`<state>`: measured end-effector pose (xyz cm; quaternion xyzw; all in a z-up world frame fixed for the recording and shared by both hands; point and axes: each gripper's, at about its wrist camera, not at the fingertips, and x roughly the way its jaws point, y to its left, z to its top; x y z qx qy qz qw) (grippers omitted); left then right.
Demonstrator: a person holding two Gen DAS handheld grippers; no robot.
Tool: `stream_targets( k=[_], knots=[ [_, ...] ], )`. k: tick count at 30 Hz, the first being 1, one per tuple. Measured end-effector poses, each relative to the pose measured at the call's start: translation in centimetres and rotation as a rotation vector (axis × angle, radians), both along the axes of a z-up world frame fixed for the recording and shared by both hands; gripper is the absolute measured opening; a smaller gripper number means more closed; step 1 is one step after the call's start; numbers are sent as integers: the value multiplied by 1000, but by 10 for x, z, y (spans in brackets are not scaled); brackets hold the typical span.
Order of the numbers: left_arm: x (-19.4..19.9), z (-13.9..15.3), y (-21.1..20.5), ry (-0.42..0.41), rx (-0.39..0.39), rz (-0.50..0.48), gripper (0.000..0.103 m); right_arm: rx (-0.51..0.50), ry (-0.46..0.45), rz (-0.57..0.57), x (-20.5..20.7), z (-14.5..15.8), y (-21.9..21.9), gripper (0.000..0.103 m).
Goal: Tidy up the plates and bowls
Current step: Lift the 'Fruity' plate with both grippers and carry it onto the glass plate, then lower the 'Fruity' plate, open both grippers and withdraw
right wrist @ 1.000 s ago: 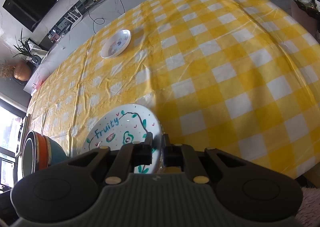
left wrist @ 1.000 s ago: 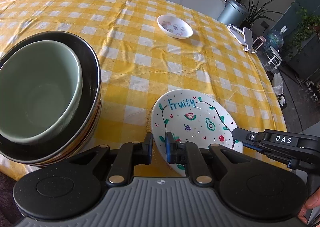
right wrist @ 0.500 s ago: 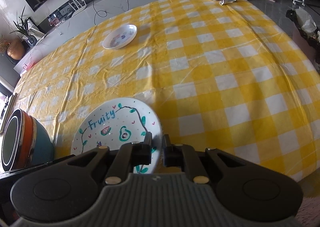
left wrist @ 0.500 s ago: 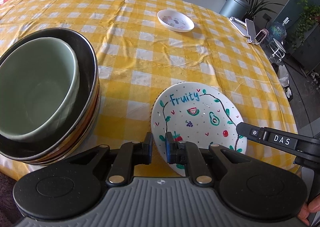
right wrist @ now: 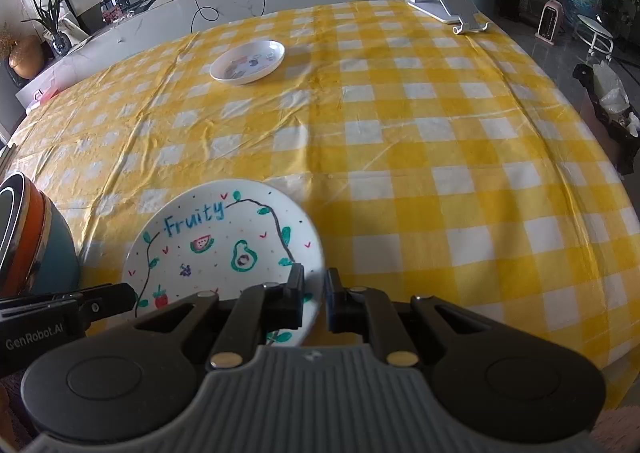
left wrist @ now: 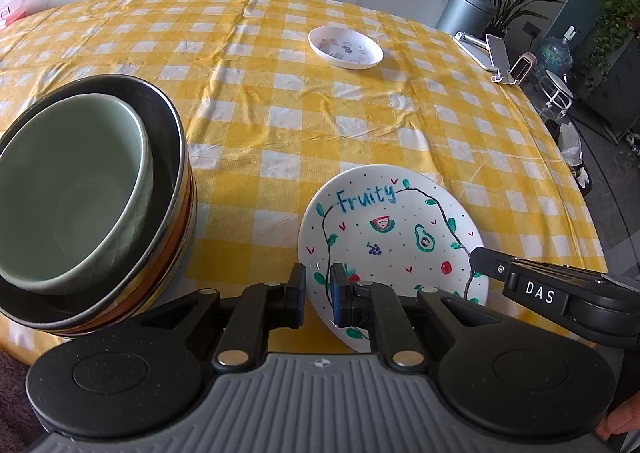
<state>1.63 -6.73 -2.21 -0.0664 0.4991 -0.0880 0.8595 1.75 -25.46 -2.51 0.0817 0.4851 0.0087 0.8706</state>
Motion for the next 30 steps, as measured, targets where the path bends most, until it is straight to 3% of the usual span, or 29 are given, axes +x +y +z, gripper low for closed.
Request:
stream_targets(
  k=[8,11,17,30],
  knots=[
    [-1,2,2,-25,-5,0,16,29,-19,-21,-1,4,-4,11],
    [-1,7,1,-40,-3,-1,22,41,-53,-24,-3,9,-5,25],
    [8,17,-4,-45,-14,-12,29,49,-75,-29,3,15,-5,25],
    [66,58,-9,-32,9,-40,29,107,-64,-54,66,25,-12,26]
  ],
)
